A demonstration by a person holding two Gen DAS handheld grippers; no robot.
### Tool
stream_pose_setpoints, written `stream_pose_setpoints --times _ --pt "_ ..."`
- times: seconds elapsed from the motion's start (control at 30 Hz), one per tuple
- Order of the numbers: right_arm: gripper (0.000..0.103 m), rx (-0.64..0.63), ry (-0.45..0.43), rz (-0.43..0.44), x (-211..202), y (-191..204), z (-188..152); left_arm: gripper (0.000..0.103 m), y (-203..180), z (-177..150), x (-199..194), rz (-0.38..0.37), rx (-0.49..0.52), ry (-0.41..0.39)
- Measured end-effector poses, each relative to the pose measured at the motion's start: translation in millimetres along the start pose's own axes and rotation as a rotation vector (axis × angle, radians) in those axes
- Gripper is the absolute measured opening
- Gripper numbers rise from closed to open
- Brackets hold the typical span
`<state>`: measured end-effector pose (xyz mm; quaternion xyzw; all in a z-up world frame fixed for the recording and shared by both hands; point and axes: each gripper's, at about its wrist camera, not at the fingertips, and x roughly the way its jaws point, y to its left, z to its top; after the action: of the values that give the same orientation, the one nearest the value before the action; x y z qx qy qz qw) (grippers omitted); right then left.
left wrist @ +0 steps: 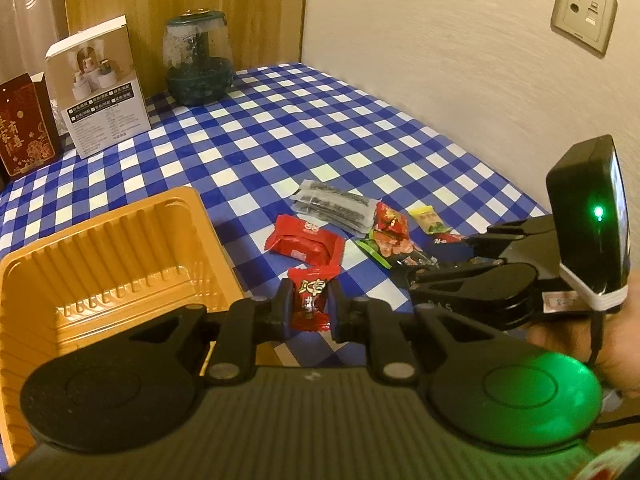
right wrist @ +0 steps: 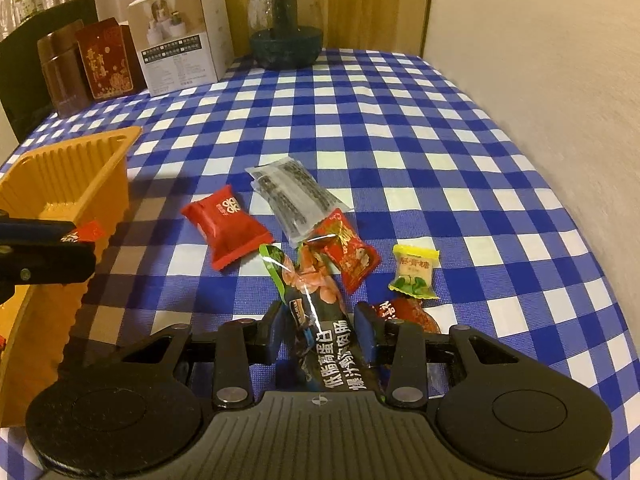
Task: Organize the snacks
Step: 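Grasp the dark jerky stick with the right tool while the left tool holds its candy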
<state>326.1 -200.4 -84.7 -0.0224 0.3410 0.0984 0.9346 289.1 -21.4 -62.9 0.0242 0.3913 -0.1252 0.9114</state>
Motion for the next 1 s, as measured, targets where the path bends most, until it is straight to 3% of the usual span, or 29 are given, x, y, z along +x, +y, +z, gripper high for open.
stream_pose_setpoints --times 0.63,1.0 --pt "0.030 0.092 -0.081 0.047 -60 10 -1 0.016 -16 -2 -11 -0.039 0.018 -0.022" --pt "0.030 0.227 -0.123 -0.013 -107 -16 -21 0.016 -40 -11 -26 -0.071 0.060 -0.028"
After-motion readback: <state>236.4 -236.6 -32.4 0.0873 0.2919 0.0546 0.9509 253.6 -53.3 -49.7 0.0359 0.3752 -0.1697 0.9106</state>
